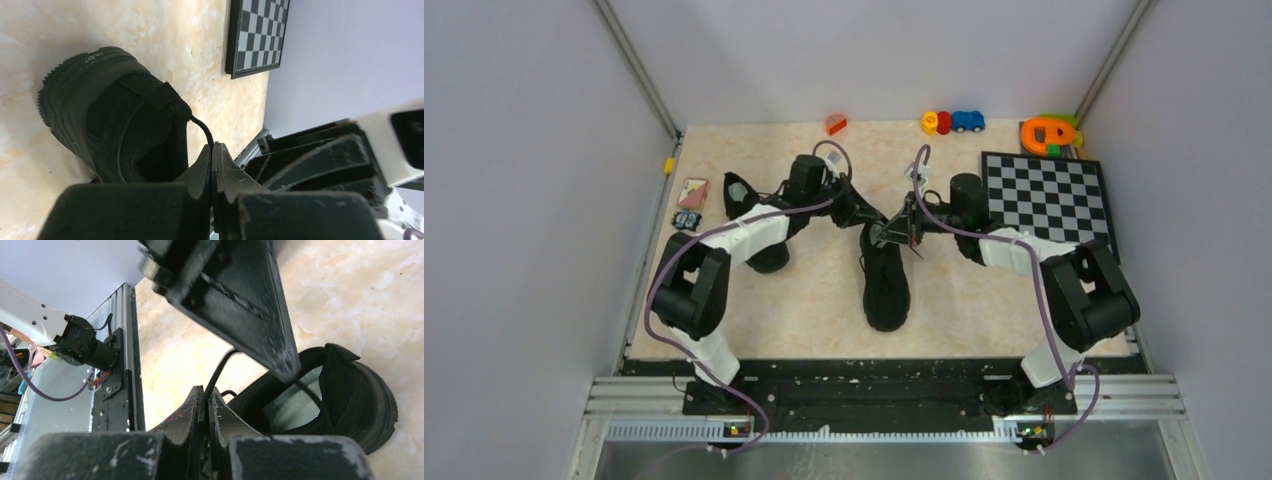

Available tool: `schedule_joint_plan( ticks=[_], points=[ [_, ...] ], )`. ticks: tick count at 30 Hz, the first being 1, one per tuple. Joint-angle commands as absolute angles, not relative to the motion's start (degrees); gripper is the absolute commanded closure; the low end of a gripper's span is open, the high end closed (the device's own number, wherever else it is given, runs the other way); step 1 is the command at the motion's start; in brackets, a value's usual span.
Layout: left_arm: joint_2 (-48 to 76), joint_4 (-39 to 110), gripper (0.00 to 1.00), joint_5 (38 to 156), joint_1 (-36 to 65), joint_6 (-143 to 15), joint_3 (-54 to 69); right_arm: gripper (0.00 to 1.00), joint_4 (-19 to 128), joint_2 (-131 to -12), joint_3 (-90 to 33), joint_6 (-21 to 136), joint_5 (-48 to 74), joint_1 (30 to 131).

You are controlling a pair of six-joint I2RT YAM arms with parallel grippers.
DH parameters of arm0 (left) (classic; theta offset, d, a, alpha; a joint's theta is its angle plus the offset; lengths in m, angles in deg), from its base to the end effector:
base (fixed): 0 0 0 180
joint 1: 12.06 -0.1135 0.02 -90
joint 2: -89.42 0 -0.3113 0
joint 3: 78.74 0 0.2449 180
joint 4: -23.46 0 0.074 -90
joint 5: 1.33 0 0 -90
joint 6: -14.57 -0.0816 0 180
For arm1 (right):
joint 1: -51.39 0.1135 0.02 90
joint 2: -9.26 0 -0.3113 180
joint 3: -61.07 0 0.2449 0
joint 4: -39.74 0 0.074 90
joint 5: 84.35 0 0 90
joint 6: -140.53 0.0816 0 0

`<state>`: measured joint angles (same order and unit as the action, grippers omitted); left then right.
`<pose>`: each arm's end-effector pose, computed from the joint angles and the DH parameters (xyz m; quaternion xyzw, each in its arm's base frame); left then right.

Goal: Tie the shoes
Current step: Wrap the shoelace around the shoelace.

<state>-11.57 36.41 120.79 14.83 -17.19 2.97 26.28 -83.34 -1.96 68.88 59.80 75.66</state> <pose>0.3653 -0.2339 0.2619 -0.0987 0.8462 -0.4924 0.1780 0.3048 0.2100 0.2698 -0.3100 0.6966 0.5334 0.3664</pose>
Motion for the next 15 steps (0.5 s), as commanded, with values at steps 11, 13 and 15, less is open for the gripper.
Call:
schedule_joint_plan(
  ticks=[11, 13, 15],
  points=[
    [-0.8, 34.1, 1.0, 117.9, 12.5, -19.0, -4.0, 1.0, 23.3, -81.0, -1.3, 69.9, 60.9, 75.7],
    [1.0, 33.3, 1.0, 115.7, 12.5, -19.1, -5.9, 1.0, 23.6, -81.1, -1.4, 70.1, 60.8, 75.7],
    [2.6, 32.7, 1.0, 113.8, 12.5, -19.2, -7.6, 1.0, 23.6, -81.3, -1.4, 70.2, 61.0, 75.7]
  ],
)
